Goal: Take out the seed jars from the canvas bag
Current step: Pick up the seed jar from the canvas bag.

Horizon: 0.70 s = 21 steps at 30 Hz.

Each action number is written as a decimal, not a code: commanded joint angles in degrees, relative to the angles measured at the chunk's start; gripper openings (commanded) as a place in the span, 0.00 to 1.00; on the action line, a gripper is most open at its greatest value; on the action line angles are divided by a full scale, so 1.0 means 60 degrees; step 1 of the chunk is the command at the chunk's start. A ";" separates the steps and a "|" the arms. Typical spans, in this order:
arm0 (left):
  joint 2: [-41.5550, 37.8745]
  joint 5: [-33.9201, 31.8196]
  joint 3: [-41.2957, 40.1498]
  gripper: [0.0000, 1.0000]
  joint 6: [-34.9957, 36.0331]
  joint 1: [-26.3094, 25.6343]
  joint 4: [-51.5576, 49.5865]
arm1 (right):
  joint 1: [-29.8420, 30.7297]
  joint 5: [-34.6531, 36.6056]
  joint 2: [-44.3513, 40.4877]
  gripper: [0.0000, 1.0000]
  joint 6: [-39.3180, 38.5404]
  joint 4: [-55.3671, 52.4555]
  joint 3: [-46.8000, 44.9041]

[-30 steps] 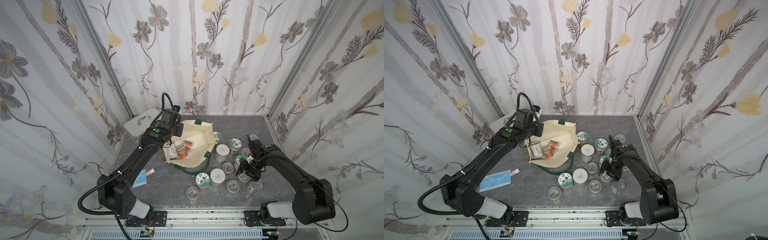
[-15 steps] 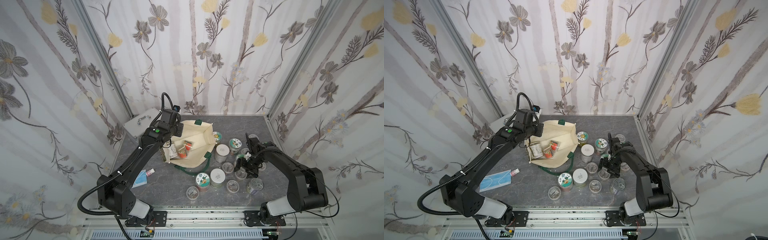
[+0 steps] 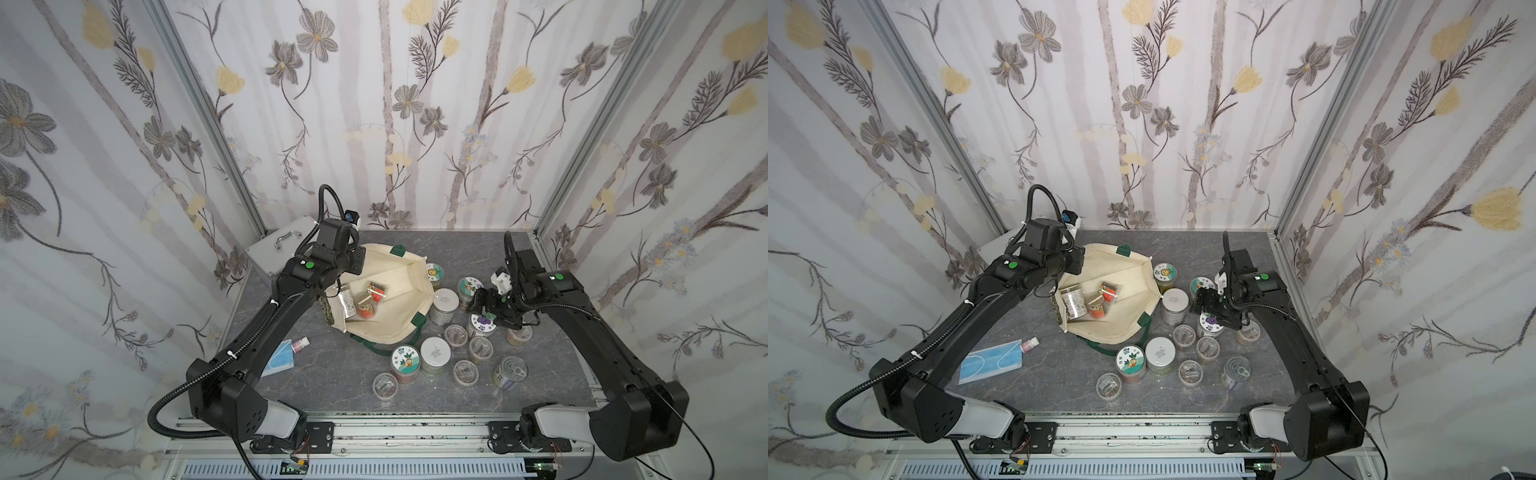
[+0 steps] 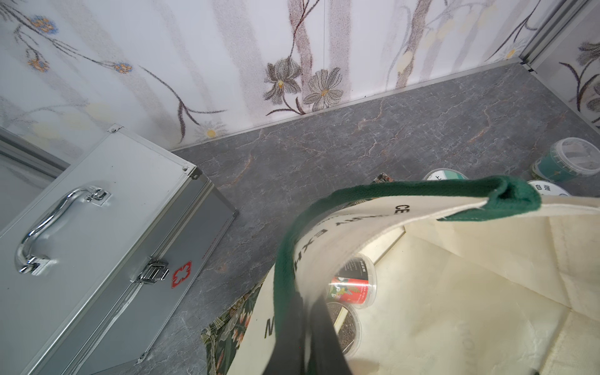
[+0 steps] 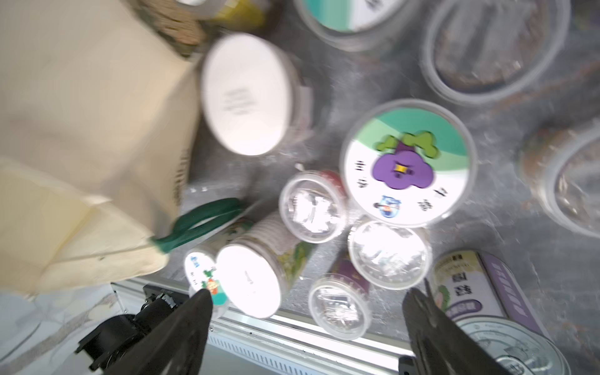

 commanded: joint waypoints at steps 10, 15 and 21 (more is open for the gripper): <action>-0.0026 0.0118 -0.0341 0.00 0.0306 -0.0137 0.0830 | 0.5014 0.2483 0.2952 0.80 -0.0648 0.5940 0.1724; 0.0030 -0.0149 -0.0444 0.00 0.0480 -0.0243 0.0895 | 0.5152 0.4021 0.5054 0.74 -0.1501 0.6751 0.2813; 0.0155 -0.0159 -0.0384 0.00 0.0517 -0.0234 0.0850 | 0.5094 0.5554 0.6471 0.74 -0.3972 0.7504 0.3176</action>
